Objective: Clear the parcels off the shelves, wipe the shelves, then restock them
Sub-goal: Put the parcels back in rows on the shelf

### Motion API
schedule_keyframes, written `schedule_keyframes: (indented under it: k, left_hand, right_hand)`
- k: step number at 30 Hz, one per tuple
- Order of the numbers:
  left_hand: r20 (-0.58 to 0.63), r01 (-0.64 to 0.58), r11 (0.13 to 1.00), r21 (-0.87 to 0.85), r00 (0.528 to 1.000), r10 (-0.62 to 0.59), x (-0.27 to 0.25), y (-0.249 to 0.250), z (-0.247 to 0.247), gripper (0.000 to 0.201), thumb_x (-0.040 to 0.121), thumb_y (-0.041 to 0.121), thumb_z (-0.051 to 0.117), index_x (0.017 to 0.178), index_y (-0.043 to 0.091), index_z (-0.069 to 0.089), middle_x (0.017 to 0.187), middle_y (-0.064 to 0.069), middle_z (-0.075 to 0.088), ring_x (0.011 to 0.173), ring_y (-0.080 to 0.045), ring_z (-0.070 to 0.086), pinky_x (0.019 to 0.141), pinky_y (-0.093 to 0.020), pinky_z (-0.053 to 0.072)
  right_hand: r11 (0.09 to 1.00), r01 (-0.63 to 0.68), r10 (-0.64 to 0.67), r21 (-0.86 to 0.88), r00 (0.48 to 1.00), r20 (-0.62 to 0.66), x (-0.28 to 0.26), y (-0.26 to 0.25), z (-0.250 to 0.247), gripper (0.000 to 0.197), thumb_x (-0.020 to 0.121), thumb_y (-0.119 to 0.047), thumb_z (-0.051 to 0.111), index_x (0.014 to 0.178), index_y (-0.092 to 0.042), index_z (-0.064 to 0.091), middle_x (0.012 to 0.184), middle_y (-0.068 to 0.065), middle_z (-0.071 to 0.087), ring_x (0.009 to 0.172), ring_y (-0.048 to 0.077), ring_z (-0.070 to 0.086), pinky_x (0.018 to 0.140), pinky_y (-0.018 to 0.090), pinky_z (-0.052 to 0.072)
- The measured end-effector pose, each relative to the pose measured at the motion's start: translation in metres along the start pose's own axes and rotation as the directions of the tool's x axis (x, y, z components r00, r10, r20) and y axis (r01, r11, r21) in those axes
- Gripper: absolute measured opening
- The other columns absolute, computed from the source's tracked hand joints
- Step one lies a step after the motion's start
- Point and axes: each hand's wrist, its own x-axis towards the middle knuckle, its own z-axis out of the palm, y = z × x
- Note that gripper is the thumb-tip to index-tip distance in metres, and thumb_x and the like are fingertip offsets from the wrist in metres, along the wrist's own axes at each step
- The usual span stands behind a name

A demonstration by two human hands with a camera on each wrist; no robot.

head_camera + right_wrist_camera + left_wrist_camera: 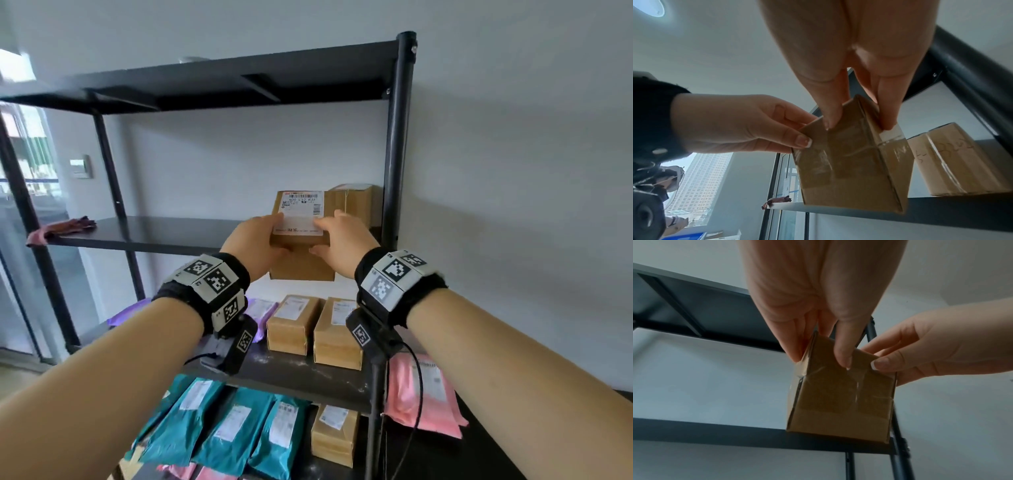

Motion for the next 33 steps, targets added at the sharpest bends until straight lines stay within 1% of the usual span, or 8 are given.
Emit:
schedule_keyframes:
  k: [11,14,17,19,21,26,29,33]
  left_hand:
    - [0.066,0.03,0.985,0.171,0.997,-0.042,0.105,-0.046,0.017,0.05,0.086,0.023,0.064,0.134,0.015,0.05,0.131,-0.008,0.055,0.121,-0.025,0.049,0.1,-0.029,0.035]
    - [0.125,-0.012,0.973,0.232,0.992,-0.018,0.131,-0.056,0.016,0.048,0.089,0.026,0.061,0.135,0.017,0.05,0.131,-0.006,0.055,0.121,-0.023,0.049,0.099,-0.029,0.036]
    - [0.24,-0.112,0.936,0.334,0.97,0.031,0.162,-0.066,0.013,0.043,0.093,0.026,0.054,0.135,0.018,0.049,0.132,-0.004,0.055,0.122,-0.021,0.048,0.1,-0.028,0.035]
    - [0.324,-0.18,0.91,0.375,0.945,0.053,0.185,-0.073,0.011,0.042,0.095,0.027,0.051,0.136,0.019,0.048,0.133,-0.003,0.054,0.122,-0.019,0.048,0.1,-0.027,0.035]
    - [0.404,-0.241,0.887,0.394,0.912,0.069,0.206,-0.08,0.009,0.042,0.096,0.027,0.048,0.138,0.018,0.046,0.136,-0.002,0.052,0.124,-0.018,0.046,0.102,-0.027,0.034]
    - [0.507,-0.347,0.846,0.404,0.855,0.109,0.256,-0.097,0.019,0.045,0.098,0.024,0.045,0.142,0.017,0.04,0.145,-0.001,0.043,0.133,-0.017,0.038,0.108,-0.028,0.027]
    - [0.536,-0.391,0.833,0.391,0.833,0.139,0.281,-0.105,0.03,0.045,0.098,0.023,0.045,0.142,0.018,0.039,0.145,-0.001,0.042,0.133,-0.018,0.037,0.109,-0.028,0.027]
    - [0.553,-0.44,0.82,0.367,0.812,0.188,0.305,-0.11,0.04,0.045,0.098,0.023,0.045,0.142,0.018,0.04,0.143,-0.001,0.044,0.131,-0.018,0.04,0.108,-0.029,0.03]
  right_hand:
    - [0.997,0.071,-0.067,-0.033,0.993,0.096,0.112,0.024,0.029,0.03,0.097,-0.014,0.047,0.124,-0.005,0.056,0.126,0.015,0.057,0.117,0.029,0.052,0.098,0.033,0.041]
    - [0.991,0.083,-0.065,-0.103,0.984,0.165,0.141,0.027,0.033,0.021,0.096,-0.009,0.045,0.111,-0.005,0.058,0.112,0.013,0.06,0.105,0.028,0.055,0.077,0.026,0.042]
    - [0.974,0.032,0.024,-0.225,0.97,0.243,0.174,0.028,0.038,0.02,0.094,-0.003,0.042,0.08,-0.016,0.048,0.081,0.001,0.049,0.085,0.023,0.049,0.052,0.021,0.029]
    - [0.962,-0.005,0.08,-0.274,0.961,0.265,0.193,0.026,0.04,0.034,0.094,-0.004,0.041,0.065,-0.022,0.037,0.071,-0.004,0.04,0.081,0.021,0.046,0.049,0.021,0.027]
    - [0.952,-0.035,0.127,-0.304,0.949,0.289,0.211,0.024,0.042,0.037,0.095,-0.006,0.04,0.063,-0.024,0.034,0.069,-0.004,0.039,0.077,0.02,0.046,0.049,0.02,0.028]
    - [0.945,-0.157,0.252,-0.288,0.909,0.332,0.251,0.022,0.053,0.027,0.094,-0.009,0.043,0.069,-0.018,0.047,0.069,-0.002,0.05,0.061,0.014,0.051,0.054,0.02,0.039]
    - [0.936,-0.211,0.302,-0.283,0.893,0.333,0.268,0.022,0.056,0.019,0.095,-0.012,0.046,0.107,-0.008,0.06,0.093,0.004,0.058,0.081,0.017,0.056,0.071,0.026,0.047]
    - [0.91,-0.272,0.367,-0.313,0.88,0.303,0.286,0.025,0.062,0.034,0.096,-0.013,0.047,0.128,-0.004,0.054,0.125,0.008,0.058,0.11,0.023,0.057,0.093,0.031,0.046]
